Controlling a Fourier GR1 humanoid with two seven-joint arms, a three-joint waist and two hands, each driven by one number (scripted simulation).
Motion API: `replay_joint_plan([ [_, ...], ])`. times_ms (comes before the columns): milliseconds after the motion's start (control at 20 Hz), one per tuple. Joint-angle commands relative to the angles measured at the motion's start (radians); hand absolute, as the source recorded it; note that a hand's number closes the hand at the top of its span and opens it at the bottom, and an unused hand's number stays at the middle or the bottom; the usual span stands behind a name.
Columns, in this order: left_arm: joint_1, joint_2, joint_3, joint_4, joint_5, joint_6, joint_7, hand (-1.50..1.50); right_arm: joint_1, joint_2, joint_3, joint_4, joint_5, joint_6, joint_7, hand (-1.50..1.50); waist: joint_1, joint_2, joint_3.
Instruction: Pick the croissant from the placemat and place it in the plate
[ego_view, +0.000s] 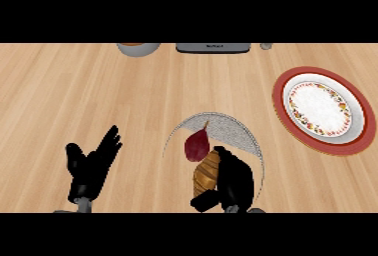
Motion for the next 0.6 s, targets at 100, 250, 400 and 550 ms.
replay_joint_plan([
  [100, -0.018, -0.054, -0.014, 0.020, -0.042, 0.017, -0.001, 0.00, 0.049, 0.002, 0.048, 0.054, 0.084, -0.026, -0.020, 1.50, -0.004, 0.003, 0.000],
  [250, -0.051, -0.010, 0.035, 0.001, -0.017, -0.019, 0.050, 0.00, 0.043, -0.031, 0.019, 0.003, 0.100, 0.037, -0.026, 1.50, -0.005, 0.003, 0.000],
  [400, -0.005, -0.036, 0.014, -0.026, -0.038, -0.001, 0.039, 0.00, -0.012, -0.002, 0.024, 0.022, 0.173, 0.019, 0.018, 1.50, -0.003, 0.002, 0.000],
  [550, 0.011, 0.009, 0.052, -0.033, 0.003, -0.041, 0.039, 0.00, -0.020, -0.037, 0.031, -0.064, 0.262, -0.164, -0.040, 1.50, -0.004, -0.002, 0.000],
])
